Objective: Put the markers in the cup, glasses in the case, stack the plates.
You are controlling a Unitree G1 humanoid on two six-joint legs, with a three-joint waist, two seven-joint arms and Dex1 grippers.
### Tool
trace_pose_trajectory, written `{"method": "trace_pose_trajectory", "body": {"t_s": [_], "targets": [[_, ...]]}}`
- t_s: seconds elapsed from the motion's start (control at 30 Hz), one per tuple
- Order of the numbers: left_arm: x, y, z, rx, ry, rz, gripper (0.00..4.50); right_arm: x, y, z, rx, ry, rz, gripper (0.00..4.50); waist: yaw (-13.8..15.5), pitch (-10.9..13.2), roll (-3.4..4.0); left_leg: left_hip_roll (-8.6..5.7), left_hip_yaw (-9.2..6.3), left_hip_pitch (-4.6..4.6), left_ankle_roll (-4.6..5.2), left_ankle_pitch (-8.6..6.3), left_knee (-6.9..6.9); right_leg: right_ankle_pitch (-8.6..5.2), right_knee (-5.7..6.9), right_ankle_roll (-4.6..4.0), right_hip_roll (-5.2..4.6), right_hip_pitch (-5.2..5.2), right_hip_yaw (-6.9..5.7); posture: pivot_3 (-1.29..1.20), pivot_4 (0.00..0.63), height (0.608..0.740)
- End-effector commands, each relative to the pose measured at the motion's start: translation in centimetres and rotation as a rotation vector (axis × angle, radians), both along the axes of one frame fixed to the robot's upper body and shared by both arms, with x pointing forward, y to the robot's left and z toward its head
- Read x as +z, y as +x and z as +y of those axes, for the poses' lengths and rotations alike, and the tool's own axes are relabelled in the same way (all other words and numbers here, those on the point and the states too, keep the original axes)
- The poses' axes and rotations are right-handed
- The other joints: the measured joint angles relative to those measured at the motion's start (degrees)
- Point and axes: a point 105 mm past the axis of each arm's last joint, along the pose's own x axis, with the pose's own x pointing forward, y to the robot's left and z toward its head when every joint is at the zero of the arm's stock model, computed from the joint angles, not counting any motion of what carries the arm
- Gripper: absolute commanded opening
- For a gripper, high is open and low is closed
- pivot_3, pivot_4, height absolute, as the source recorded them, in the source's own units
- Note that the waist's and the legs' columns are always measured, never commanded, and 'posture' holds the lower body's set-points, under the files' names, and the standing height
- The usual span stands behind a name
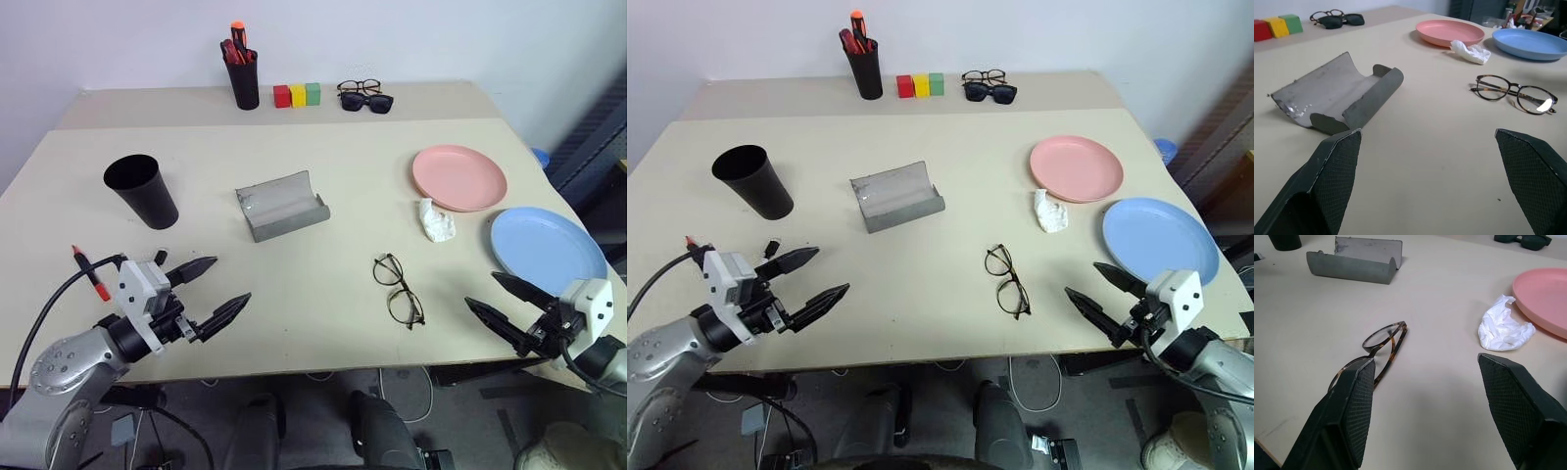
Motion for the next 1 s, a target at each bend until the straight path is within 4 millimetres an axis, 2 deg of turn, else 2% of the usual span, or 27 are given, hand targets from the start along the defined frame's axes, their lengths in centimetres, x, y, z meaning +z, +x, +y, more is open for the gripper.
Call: {"method": "trace_pose_trajectory", "body": {"t_s": [0.03,0.2,0.43,0.73,0.83,1.0], "targets": [[0.7,-0.4,-0.5,-0.006,0.003,-0.038,4.50,0.7,-0.2,-0.8,-0.017,-0.025,-0.040,3.38,0.04,0.00,0.00,0.00,0.00,0.01,-0.01,-0.02,0.00,0.00,0.04,0.00,0.02,-0.02,0.00,0.00,0.150,0.740],[1.0,0.1,-0.5,0.016,-0.002,-0.051,4.50,0.5,-0.2,-1.0,-0.019,-0.029,-0.044,3.38,0.20,0.01,-0.04,-0.03,-0.01,0.08,-0.02,-0.04,0.14,0.00,0.62,0.01,0.04,-0.20,0.02,0.00,0.150,0.740],[1.8,0.8,-0.6,0.043,-0.002,-0.080,4.50,0.2,0.1,-1.1,-0.013,-0.033,-0.048,3.38,-0.14,0.00,-0.03,0.08,0.01,0.15,-0.04,-0.04,0.27,-0.13,0.69,0.21,0.14,-0.22,0.02,0.00,0.150,0.740],[2.2,1.8,-1.5,0.076,-0.007,-0.094,4.50,0.5,0.7,0.0,0.014,-0.039,-0.060,3.38,0.05,0.00,-0.03,0.07,0.02,0.15,-0.04,-0.04,0.40,-0.11,0.73,0.17,0.13,-0.13,0.04,0.00,0.150,0.740],[2.3,2.8,-1.4,0.139,-0.021,-0.089,4.50,1.1,1.3,0.9,0.047,-0.047,-0.084,3.38,0.06,0.00,-0.04,0.06,0.02,0.15,-0.03,-0.04,0.44,-0.10,0.81,0.17,0.14,-0.14,0.04,0.00,0.150,0.740],[1.9,5.5,0.4,0.355,-0.062,0.001,4.50,2.7,2.9,4.7,0.205,-0.056,-0.160,3.38,0.00,-0.01,-0.06,0.06,0.00,0.20,0.12,0.05,0.52,-0.11,1.04,0.22,0.18,-0.14,0.04,0.00,0.150,0.740]]}}
